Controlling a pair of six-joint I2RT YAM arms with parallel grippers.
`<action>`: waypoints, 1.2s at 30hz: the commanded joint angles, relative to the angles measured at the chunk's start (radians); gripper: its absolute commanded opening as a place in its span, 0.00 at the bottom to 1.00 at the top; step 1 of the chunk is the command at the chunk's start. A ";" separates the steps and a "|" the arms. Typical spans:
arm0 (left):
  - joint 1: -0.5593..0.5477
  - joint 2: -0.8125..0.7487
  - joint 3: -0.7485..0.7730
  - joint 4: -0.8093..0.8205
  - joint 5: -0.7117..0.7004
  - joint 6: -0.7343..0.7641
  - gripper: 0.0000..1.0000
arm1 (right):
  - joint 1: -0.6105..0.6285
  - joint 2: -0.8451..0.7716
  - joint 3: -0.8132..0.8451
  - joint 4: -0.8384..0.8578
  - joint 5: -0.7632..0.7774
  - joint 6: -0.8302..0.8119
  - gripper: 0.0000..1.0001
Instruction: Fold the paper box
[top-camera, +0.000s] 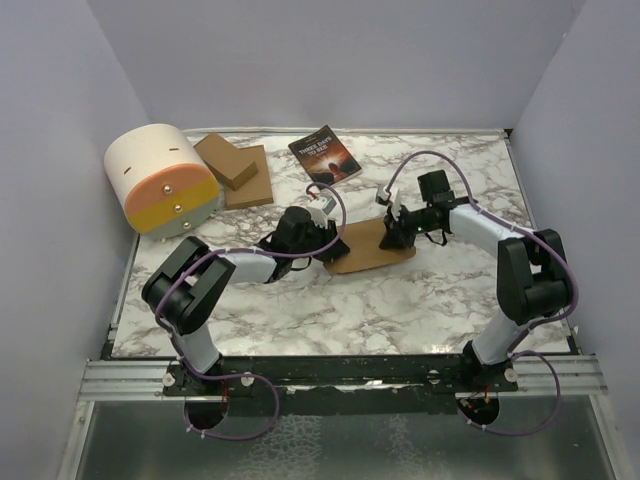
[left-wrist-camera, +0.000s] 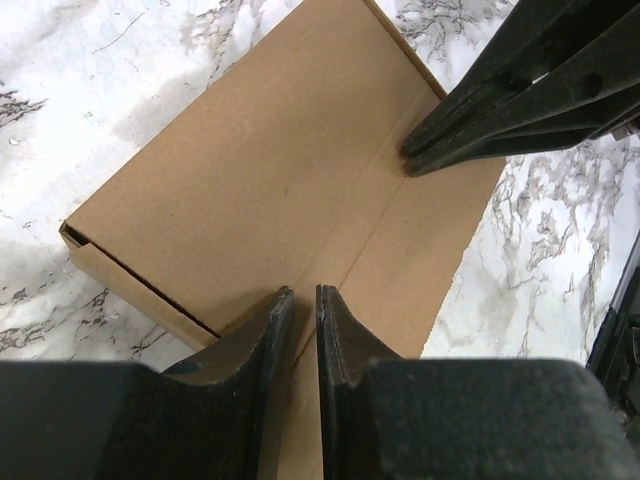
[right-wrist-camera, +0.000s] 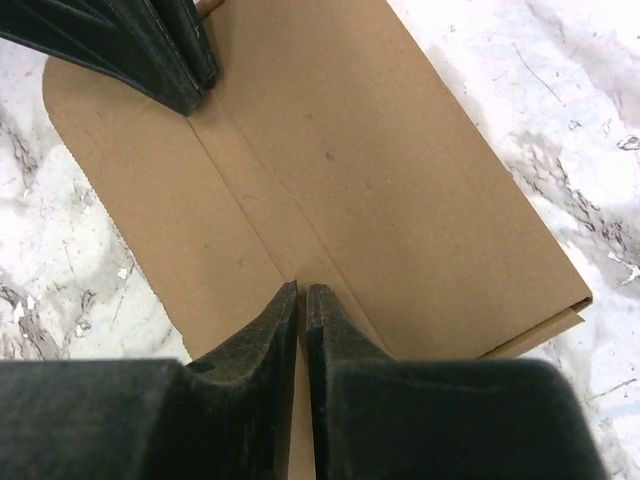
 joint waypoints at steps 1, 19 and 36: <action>0.000 -0.047 -0.012 -0.006 -0.016 -0.005 0.20 | -0.059 -0.030 0.041 -0.030 -0.144 0.022 0.15; 0.056 -0.318 -0.256 0.236 -0.189 -0.078 0.40 | -0.282 0.117 0.027 0.209 -0.302 0.517 0.68; 0.158 -0.161 -0.409 0.535 -0.052 -0.432 0.79 | -0.336 0.325 0.054 0.175 -0.423 0.598 0.26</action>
